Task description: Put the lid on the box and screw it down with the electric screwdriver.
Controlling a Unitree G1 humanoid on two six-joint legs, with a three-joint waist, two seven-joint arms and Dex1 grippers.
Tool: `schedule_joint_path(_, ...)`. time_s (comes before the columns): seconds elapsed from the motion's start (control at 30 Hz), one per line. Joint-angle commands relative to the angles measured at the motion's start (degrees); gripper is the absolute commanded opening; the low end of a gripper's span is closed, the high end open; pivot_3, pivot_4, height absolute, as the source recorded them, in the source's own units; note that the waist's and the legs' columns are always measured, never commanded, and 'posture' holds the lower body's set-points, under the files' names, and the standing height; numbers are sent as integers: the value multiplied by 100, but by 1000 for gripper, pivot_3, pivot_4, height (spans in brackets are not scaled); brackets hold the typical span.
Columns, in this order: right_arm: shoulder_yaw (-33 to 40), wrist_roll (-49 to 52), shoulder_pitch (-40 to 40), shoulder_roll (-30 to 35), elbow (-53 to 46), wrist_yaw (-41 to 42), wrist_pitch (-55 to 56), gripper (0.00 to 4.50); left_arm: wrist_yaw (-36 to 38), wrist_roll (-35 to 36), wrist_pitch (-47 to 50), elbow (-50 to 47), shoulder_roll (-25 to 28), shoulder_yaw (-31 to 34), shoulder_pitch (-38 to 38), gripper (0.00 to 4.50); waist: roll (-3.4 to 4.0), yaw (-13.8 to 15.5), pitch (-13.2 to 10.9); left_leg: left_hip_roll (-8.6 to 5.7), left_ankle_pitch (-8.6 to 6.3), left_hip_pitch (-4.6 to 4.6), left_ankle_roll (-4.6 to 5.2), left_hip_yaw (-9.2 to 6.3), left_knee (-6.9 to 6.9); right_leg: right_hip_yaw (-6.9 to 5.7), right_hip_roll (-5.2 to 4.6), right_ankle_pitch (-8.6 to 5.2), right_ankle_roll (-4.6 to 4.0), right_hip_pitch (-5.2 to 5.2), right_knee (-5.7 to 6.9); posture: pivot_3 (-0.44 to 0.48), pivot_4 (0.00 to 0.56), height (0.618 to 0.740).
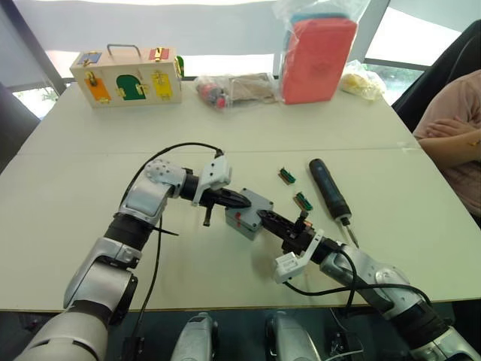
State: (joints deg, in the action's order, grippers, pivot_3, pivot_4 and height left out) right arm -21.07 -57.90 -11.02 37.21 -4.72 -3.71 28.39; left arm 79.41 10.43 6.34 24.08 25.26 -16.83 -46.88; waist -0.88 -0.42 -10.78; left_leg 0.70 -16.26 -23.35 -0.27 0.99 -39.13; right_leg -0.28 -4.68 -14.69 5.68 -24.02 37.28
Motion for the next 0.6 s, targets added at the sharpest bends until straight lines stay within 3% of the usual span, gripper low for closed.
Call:
schedule_joint_path(0.03, -79, 144, 178, 100, 93, 369, 15, 201, -46, -175, -151, -13, -67, -105, 109, 29, -2, 3, 3, 0, 0, 3, 0, -1, 0, 0, 0, 0, 0, 5, -2, 0, 150, 730)
schedule_joint_path(0.27, -108, 475, 96, 218, 232, 600, 272, 201, -48, -320, -230, -47, -90, -216, 271, 29, -3, 3, 6, 0, -14, 74, 23, 0, 4, -1, 0, -4, 1, 81, -20, 0, 150, 730)
schedule_joint_path(0.3, -104, 475, 92, 228, 253, 586, 288, 1208, -51, -335, -230, -61, -89, -232, 303, 0, -4, 4, 9, 0, -15, 82, 26, 0, 4, -1, 0, -5, 2, 90, -21, 0, 150, 730)
schedule_joint_path(0.47, -94, 440, 122, 328, 351, 539, 383, 2940, -81, -431, -191, -51, -75, -331, 501, 0, -33, -11, 95, 1, -19, 91, 32, 0, 9, 0, 1, -6, 2, 95, -22, 0, 150, 730)
schedule_joint_path(0.6, -4, 457, 240, 459, 304, 532, 454, 4002, -197, -521, -189, 122, -130, -363, 599, 0, -34, -1, 143, 1, -25, 110, 42, 0, 9, 0, 1, -10, -1, 120, -30, 0, 150, 730)
